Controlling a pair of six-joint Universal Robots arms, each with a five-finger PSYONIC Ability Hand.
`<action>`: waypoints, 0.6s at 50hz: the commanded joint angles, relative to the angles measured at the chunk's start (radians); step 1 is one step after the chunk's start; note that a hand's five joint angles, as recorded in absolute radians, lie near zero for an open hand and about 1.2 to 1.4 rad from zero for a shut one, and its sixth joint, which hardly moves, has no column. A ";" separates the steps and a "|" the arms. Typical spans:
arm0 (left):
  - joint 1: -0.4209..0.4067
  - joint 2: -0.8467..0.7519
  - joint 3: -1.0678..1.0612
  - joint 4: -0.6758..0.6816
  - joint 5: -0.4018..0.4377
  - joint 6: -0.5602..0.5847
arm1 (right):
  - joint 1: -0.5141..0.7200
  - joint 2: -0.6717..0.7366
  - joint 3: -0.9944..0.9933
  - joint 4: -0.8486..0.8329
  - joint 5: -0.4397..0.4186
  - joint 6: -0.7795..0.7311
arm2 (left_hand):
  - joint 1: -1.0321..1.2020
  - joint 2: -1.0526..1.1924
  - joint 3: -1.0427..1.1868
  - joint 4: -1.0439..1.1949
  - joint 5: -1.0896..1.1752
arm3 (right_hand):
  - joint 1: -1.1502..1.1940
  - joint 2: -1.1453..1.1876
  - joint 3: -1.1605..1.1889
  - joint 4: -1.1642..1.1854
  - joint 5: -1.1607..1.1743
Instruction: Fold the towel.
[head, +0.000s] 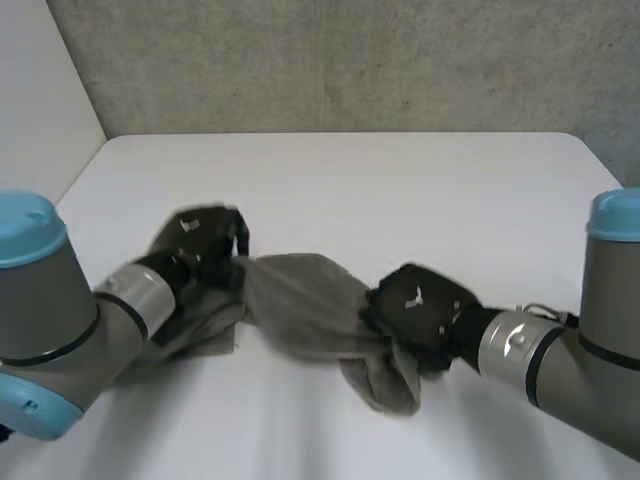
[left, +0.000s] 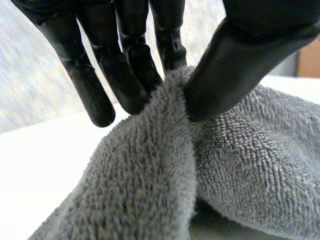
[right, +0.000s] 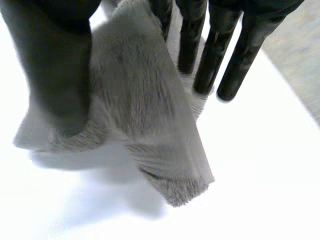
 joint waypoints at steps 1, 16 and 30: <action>0.047 -0.058 0.049 -0.072 -0.004 0.064 | 0.005 -0.004 0.020 -0.043 0.004 0.097 | -0.634 -0.624 -0.625 -0.624 -0.633 | -0.153 -0.124 -0.133 -0.138 -0.105; 0.057 0.027 -0.008 -0.081 -0.243 0.061 | -0.013 -0.125 0.246 -0.328 0.073 0.170 | -0.950 -0.939 -0.941 -0.939 -0.949 | -0.150 -0.121 -0.130 -0.135 -0.102; 0.015 0.264 -0.318 -0.062 -0.239 0.067 | -0.068 -0.117 0.365 -0.588 0.196 0.180 | -0.935 -0.925 -0.926 -0.924 -0.934 | -0.062 -0.033 -0.042 -0.047 -0.014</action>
